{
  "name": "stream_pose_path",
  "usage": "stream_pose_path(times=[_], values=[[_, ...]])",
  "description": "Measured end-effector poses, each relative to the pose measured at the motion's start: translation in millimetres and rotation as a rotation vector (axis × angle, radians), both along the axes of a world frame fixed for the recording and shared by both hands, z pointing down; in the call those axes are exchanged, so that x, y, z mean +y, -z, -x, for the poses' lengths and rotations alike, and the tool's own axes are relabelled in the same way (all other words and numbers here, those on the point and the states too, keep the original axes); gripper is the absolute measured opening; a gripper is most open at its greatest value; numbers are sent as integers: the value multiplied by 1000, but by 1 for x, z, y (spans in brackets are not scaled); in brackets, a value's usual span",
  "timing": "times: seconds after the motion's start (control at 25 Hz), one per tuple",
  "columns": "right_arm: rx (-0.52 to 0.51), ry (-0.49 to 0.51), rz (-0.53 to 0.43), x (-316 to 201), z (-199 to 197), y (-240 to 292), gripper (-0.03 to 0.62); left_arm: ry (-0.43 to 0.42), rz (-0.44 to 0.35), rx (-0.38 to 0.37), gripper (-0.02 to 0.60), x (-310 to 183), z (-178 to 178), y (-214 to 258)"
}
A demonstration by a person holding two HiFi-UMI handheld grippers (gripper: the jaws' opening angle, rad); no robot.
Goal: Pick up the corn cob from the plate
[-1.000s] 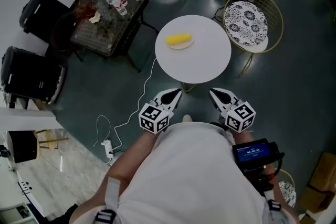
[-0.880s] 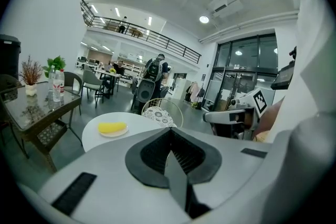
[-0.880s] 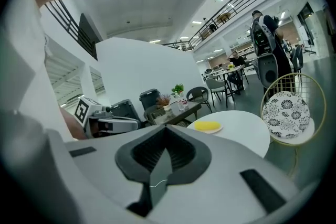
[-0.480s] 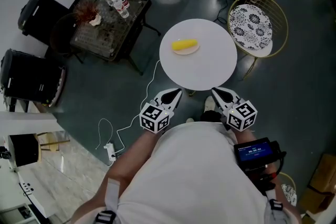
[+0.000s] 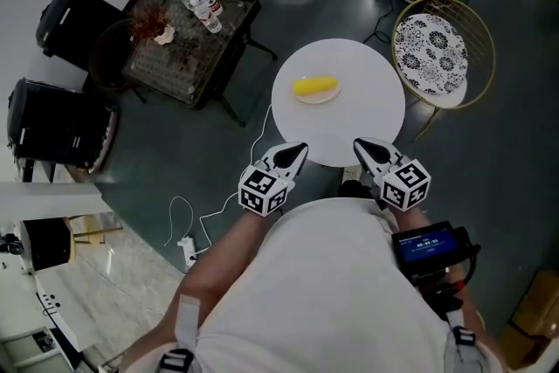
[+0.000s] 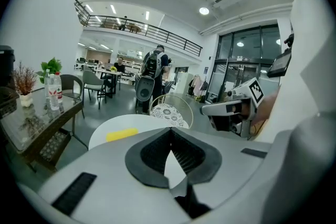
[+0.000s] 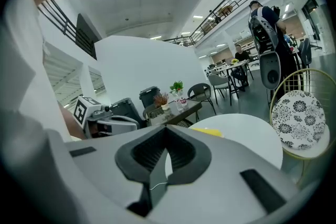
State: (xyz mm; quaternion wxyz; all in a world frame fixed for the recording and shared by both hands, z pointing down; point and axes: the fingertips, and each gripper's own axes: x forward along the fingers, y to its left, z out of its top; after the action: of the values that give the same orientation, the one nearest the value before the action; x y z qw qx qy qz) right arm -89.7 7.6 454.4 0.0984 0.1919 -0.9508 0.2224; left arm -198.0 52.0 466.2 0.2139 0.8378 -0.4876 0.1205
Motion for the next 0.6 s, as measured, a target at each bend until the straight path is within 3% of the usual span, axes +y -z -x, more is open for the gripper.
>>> stream_pose_path(times=[0.28, 0.6], values=[[13, 12, 38, -44, 5, -12, 6, -42, 59, -80, 8, -49, 4, -22], [30, 25, 89, -79, 0, -37, 6, -83, 118, -105, 8, -101, 2, -50]])
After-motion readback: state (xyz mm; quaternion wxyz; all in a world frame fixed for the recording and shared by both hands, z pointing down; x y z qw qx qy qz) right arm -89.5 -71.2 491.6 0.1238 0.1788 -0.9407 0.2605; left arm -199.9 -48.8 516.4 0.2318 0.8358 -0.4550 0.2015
